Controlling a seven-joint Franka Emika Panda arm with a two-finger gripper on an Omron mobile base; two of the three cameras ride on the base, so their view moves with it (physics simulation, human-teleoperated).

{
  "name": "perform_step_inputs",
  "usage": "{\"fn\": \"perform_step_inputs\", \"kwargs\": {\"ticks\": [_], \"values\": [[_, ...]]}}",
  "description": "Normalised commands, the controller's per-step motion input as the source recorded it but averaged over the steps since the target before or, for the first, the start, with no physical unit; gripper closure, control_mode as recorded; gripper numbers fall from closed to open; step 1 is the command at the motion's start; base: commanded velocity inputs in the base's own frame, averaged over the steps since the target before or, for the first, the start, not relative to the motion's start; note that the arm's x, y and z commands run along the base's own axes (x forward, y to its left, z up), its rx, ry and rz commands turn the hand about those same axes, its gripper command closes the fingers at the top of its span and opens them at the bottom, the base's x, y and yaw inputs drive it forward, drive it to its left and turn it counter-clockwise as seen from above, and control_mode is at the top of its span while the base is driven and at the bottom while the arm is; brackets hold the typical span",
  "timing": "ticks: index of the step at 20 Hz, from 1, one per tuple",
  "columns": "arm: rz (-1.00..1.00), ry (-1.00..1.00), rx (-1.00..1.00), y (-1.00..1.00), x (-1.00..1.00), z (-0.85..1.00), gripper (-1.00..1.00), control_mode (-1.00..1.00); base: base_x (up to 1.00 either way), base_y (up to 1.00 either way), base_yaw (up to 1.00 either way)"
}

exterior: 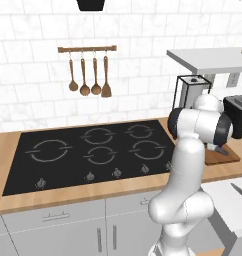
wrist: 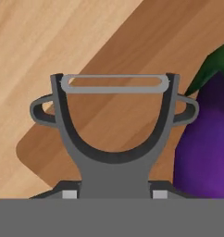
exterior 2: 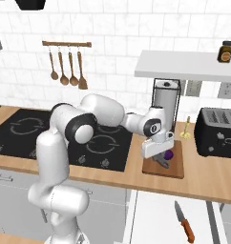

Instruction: Place the appropriate cutting tool for cutting the eggplant skin on the cutting board.

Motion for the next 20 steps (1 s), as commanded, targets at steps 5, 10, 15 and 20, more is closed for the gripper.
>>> {"fn": "perform_step_inputs", "kwargs": {"ticks": [5,10,15,20], "values": [[0.0,0.0,0.01,0.01,0.17,-0.36,1.0,-1.0,0.0,0.0,0.0],[0.0,0.0,0.0,0.02,-0.04,-0.14,-1.0,-1.0,0.0,0.0,0.0],[-0.02,0.0,0.0,0.11,-0.57,0.52,-1.0,-1.0,0.0,0.0,0.0],[0.0,0.0,0.0,0.4,-0.64,0.99,-1.0,-1.0,0.0,0.0,0.0]]}}
